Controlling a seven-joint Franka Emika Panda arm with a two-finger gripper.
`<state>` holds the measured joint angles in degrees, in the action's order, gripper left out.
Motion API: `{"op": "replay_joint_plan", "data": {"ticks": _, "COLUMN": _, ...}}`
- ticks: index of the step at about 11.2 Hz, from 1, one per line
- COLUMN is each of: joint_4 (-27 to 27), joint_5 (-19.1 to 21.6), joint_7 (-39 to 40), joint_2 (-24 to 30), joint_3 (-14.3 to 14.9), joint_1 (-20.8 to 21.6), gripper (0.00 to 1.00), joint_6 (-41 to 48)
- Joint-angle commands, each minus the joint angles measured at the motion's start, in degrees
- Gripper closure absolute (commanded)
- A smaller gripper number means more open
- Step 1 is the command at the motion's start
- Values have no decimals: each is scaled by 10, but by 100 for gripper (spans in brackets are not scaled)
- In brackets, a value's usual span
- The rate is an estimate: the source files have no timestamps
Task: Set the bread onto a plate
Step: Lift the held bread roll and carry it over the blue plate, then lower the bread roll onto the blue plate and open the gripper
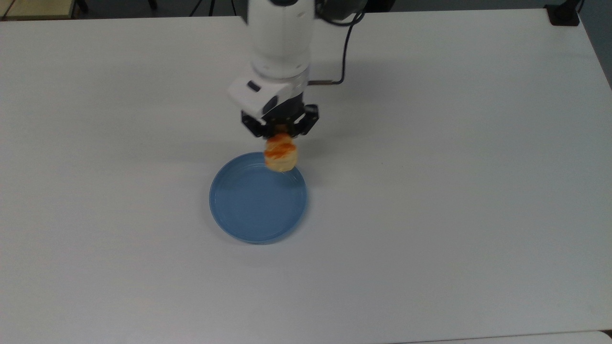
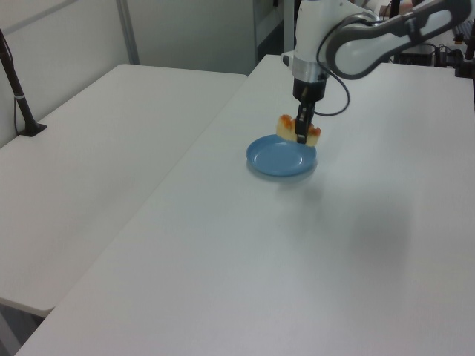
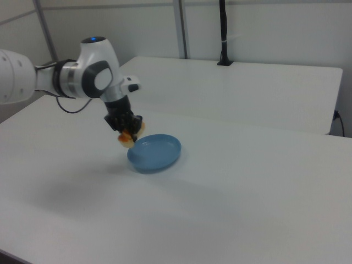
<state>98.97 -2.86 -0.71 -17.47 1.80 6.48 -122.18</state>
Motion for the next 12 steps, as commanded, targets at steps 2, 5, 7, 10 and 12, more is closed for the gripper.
{"op": "replay_joint_plan", "data": {"ticks": 2, "joint_4": -72, "joint_5": -31, "joint_7": 4, "joint_2": -101, "joint_3": 1, "joint_1": -27, "gripper": 64, "joint_6": -18}}
{"op": "replay_joint_plan", "data": {"ticks": 5, "joint_4": -105, "joint_5": -31, "joint_7": -31, "joint_2": -143, "joint_3": 1, "joint_1": -33, "gripper": 32, "joint_6": -44}}
{"op": "replay_joint_plan", "data": {"ticks": 7, "joint_4": -106, "joint_5": -31, "joint_7": -43, "joint_2": -143, "joint_3": 1, "joint_1": -30, "gripper": 0, "joint_6": -44}}
{"op": "replay_joint_plan", "data": {"ticks": 10, "joint_4": -101, "joint_5": -29, "joint_7": -45, "joint_2": -104, "joint_3": 1, "joint_1": -29, "gripper": 0, "joint_6": -33}}
{"op": "replay_joint_plan", "data": {"ticks": 12, "joint_4": -83, "joint_5": -26, "joint_7": -48, "joint_2": -28, "joint_3": 1, "joint_1": -30, "gripper": 0, "joint_6": 53}}
